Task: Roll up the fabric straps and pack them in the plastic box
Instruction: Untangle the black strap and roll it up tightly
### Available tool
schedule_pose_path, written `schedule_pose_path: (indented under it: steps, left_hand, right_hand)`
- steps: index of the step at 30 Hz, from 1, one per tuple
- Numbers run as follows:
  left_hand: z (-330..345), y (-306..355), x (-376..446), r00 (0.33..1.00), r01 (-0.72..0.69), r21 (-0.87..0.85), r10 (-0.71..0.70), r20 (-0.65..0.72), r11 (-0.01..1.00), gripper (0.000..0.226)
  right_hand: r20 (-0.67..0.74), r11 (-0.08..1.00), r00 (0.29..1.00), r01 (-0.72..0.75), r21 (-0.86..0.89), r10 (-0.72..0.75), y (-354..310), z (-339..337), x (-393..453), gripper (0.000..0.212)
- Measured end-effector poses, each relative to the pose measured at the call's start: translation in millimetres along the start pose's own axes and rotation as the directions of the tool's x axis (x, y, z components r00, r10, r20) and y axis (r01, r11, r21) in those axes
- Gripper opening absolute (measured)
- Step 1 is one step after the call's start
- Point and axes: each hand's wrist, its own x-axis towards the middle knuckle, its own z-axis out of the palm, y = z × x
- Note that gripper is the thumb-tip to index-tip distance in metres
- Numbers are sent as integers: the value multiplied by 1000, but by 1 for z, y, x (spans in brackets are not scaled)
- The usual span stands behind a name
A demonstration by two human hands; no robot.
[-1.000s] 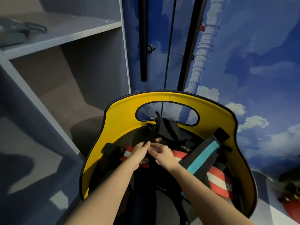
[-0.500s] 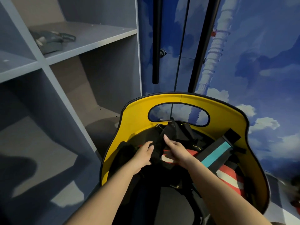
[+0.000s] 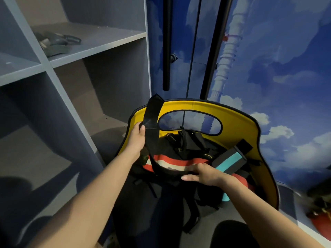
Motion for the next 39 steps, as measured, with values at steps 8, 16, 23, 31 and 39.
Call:
schedule_pose_path:
  steps: [8,16,23,31,39]
  left_hand:
    - [29,2,-32,978,119,3,-118,172,993,43]
    - [45,20,-52,918,312,-223,-233,321,924,44]
    - [38,17,-54,921,302,-235,-219,323,924,50]
    - [26,-16,-46,897,320,20,-310,315,947,64]
    - [29,-63,-34,899,387,125,-404,169,913,60]
  right_hand:
    - [-276,972,961,73,225,-8,-7,5,-13,37]
    - [-491,621,871,383,683,3,-49,-17,-17,19]
    - [-540,639,830,341,689,139,-55,-25,-7,14]
    - [-381,544,863,156,825,331,-54,-17,26,13]
    - [-197,557,872,-100,824,448,-27,22,77,33]
